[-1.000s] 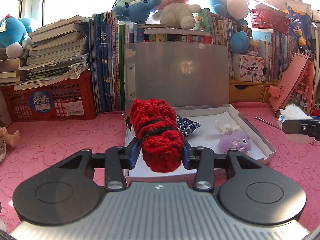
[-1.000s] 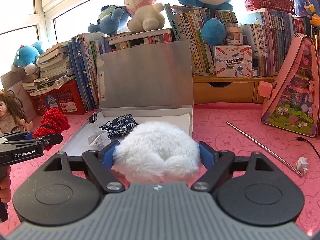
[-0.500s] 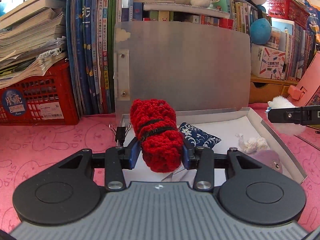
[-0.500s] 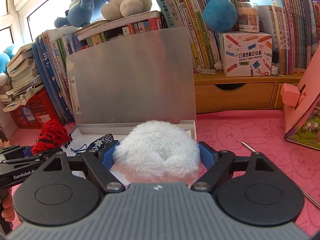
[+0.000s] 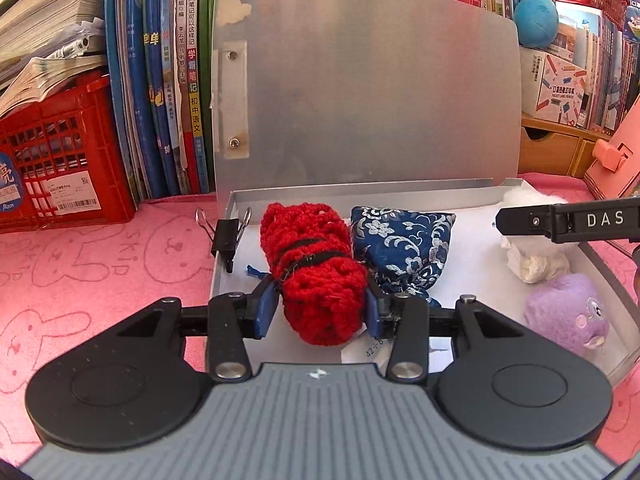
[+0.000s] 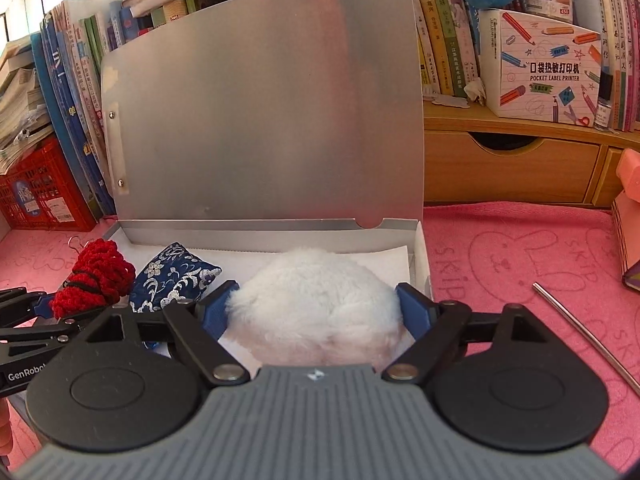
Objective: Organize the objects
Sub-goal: 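Carry the red bundle and white plush into the grey box with both tools, then open both tools to release the red bundle and white plush in the box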
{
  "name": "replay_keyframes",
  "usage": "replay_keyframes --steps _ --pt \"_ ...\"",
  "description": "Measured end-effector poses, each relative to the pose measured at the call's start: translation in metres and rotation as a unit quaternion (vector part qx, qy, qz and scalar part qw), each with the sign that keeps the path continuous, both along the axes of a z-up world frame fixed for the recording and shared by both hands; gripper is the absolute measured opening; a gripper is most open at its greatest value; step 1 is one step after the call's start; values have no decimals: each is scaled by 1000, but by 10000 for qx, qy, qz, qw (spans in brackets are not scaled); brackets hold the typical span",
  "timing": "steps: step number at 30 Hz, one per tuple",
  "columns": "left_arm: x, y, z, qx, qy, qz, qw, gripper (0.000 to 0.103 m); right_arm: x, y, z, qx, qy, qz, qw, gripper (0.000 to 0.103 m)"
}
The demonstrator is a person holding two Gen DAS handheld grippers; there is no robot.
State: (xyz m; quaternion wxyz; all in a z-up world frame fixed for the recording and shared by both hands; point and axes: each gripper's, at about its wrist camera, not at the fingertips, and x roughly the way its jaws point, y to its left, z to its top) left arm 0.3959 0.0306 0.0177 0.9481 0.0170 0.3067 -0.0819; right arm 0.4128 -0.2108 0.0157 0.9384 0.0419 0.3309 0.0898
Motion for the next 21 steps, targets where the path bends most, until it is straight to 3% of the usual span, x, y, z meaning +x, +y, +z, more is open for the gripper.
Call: replay_keyframes --steps 5,8,16,21 --pt "-12 -4 13 118 -159 -73 9998 68 -8 0 15 53 -178 -43 9998 92" --pt "-25 -6 26 120 -282 -133 9994 73 -20 0 26 100 -243 -19 9997 92" --pt "-84 -13 63 164 -581 -354 9975 81 -79 5 66 50 -649 203 9977 95" --pt "-136 -17 79 -4 -695 -503 9963 88 -129 11 82 -37 -885 383 9953 97"
